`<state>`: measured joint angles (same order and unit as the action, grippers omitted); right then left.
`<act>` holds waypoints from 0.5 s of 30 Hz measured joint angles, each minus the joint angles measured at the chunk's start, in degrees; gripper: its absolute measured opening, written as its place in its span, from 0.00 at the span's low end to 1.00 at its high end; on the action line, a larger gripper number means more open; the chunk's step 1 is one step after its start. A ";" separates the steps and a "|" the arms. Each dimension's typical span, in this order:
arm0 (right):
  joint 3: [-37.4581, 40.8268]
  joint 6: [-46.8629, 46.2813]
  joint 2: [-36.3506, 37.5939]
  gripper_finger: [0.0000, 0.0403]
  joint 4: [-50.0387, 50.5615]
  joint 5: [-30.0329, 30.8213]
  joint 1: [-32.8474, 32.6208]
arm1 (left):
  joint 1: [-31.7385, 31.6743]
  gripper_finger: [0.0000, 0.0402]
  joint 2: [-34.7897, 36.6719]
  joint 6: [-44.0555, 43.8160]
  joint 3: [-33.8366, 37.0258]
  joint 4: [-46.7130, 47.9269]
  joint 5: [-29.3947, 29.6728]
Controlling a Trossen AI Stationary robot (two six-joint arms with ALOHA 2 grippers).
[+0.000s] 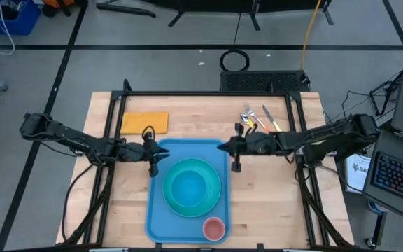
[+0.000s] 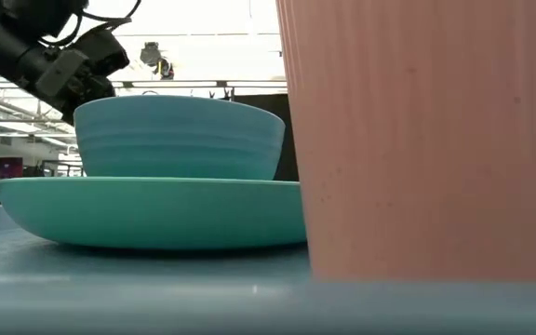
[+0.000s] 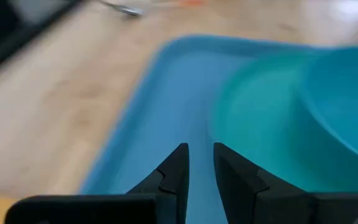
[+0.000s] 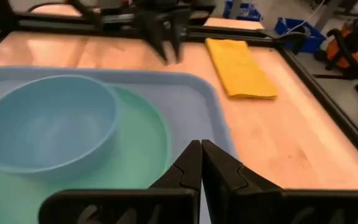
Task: Set up tray
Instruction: Adjust the blue bowl on the light blue plate
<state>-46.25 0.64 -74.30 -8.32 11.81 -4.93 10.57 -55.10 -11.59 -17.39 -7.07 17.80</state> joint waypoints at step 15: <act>0.65 5.70 -0.97 0.00 -5.31 -8.32 12.68 | -1.94 0.19 0.16 -2.51 0.00 4.44 -23.62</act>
<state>-45.60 6.35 -75.26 -13.63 3.50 7.75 8.63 -54.94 -14.09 -17.39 -2.63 -5.81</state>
